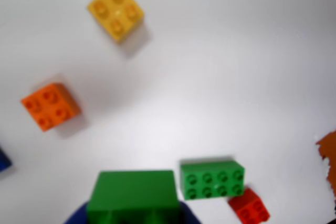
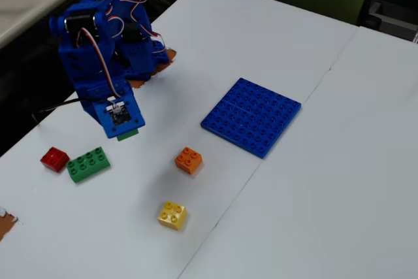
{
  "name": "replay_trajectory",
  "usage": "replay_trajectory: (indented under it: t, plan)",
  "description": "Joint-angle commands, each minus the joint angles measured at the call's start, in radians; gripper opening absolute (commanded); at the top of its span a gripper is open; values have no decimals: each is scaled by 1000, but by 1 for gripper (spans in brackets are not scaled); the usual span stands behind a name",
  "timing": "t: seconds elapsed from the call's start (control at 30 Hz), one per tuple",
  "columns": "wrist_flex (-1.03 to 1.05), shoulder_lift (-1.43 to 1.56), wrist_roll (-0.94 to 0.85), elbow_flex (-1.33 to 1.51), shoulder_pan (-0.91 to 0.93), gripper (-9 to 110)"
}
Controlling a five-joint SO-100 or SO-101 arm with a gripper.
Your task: Pick up the 2x2 green block and go up the 8x8 blue block.
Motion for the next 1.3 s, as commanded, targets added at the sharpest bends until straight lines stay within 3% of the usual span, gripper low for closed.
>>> replay_trajectory:
  t: [0.0,0.43,0.53,0.83,1.27]
  plan:
    - [28,118,-32,-5,-63,0]
    - [71,403,-12,-37,-351,0]
    - [72,426,71,-48,-460,0]
    - [72,206,354,-278,-727,0]
    - [74,-78,383,-301,-841,0]
